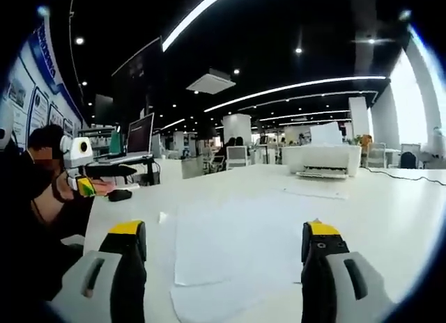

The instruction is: Organize the stack of printing papers by aligning and flattening the scattered papers on the table

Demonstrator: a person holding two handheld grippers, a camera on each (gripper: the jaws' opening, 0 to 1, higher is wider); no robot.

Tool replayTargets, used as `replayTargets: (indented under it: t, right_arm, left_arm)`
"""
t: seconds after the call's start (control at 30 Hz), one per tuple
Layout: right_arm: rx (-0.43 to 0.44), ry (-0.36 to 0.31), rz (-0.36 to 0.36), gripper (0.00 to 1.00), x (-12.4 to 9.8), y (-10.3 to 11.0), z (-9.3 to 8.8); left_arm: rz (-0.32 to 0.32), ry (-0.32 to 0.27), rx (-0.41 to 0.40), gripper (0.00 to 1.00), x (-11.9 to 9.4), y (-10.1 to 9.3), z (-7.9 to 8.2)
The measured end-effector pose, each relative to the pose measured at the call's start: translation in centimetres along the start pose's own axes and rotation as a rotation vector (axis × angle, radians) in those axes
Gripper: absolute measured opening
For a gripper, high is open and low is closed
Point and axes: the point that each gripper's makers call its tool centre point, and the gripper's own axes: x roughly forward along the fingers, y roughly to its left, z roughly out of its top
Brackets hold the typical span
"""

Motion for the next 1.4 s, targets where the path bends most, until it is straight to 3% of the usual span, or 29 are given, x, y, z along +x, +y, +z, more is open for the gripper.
replayTargets:
  t: [0.13,0.2,0.47,0.63,0.77,0.9,0.97,1.2,1.4]
  right_arm:
    - [0.027,0.101,-0.002,0.88,0.1,0.1,-1.5]
    - [0.032,0.098,0.031,0.84,0.1,0.6,-1.5]
    - [0.054,0.091,0.006,0.87,0.3,0.4,-1.4]
    - [0.136,0.012,0.028,0.87,0.1,0.9,-0.1]
    - [0.110,-0.011,0.032,0.89,0.0,0.8,0.3]
    - [0.099,0.008,0.035,0.89,0.1,0.9,0.1]
    - [0.121,0.039,0.051,0.88,0.2,1.1,-0.4]
    - [0.191,0.050,0.045,0.83,0.1,1.0,-0.6]
    - [0.137,0.065,0.018,0.84,0.3,0.9,-0.7]
  left_arm:
    - [-0.002,-0.001,0.001,0.95,0.0,-0.1,0.0]
    - [-0.001,0.000,0.000,0.95,0.1,-0.1,-0.1]
    - [0.000,0.001,-0.001,0.95,0.0,-0.1,-0.2]
    - [0.000,0.002,-0.006,0.95,0.1,-0.1,-0.3]
    - [-0.004,0.002,-0.003,0.95,0.2,-0.2,-0.3]
    - [-0.005,0.003,-0.005,0.95,0.2,-0.2,-0.3]
    - [-0.005,0.005,-0.005,0.95,0.2,-0.2,-0.4]
    - [-0.003,0.006,-0.003,0.95,0.1,-0.2,-0.4]
    - [-0.003,0.001,-0.002,0.95,0.1,-0.1,-0.2]
